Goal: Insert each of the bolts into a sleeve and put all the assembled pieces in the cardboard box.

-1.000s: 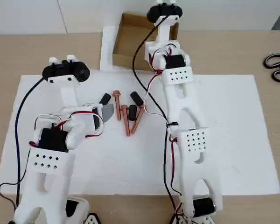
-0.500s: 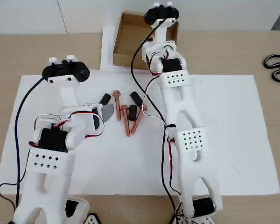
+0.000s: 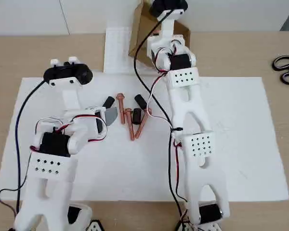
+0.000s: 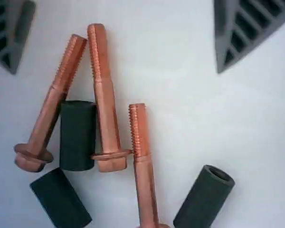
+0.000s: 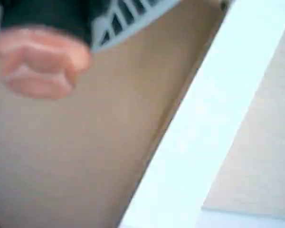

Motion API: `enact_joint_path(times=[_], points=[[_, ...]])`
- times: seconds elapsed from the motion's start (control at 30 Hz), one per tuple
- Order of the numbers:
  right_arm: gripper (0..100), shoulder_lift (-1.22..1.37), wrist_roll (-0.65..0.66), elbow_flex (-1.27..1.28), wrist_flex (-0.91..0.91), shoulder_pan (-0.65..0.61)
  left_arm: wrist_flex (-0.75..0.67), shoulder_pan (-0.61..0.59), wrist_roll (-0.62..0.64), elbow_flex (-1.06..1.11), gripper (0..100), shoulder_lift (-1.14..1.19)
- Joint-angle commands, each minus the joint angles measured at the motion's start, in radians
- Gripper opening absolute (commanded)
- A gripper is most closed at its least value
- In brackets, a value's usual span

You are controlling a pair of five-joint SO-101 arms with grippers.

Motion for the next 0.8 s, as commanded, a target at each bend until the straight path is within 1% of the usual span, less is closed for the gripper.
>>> enact_joint_path(times=[0.0, 0.3, 0.53, 0.63, 0.77], points=[[0.2, -0.114, 0.006, -0.066, -0.005, -0.018, -0.003, -0.009, -0.005, -0.004, 26, -0.021], [0.2, -0.125, 0.003, -0.068, -0.002, -0.024, -0.003, -0.009, -0.006, -0.004, 26, -0.021], [0.2, -0.143, 0.008, -0.123, 0.007, -0.019, -0.003, -0.009, -0.006, -0.004, 26, -0.021], [0.2, -0.133, 0.008, -0.094, -0.036, -0.018, -0.003, -0.009, -0.006, -0.004, 26, -0.021], [0.2, -0.087, 0.008, -0.075, -0.147, -0.016, -0.003, -0.009, -0.006, -0.004, 26, -0.021]])
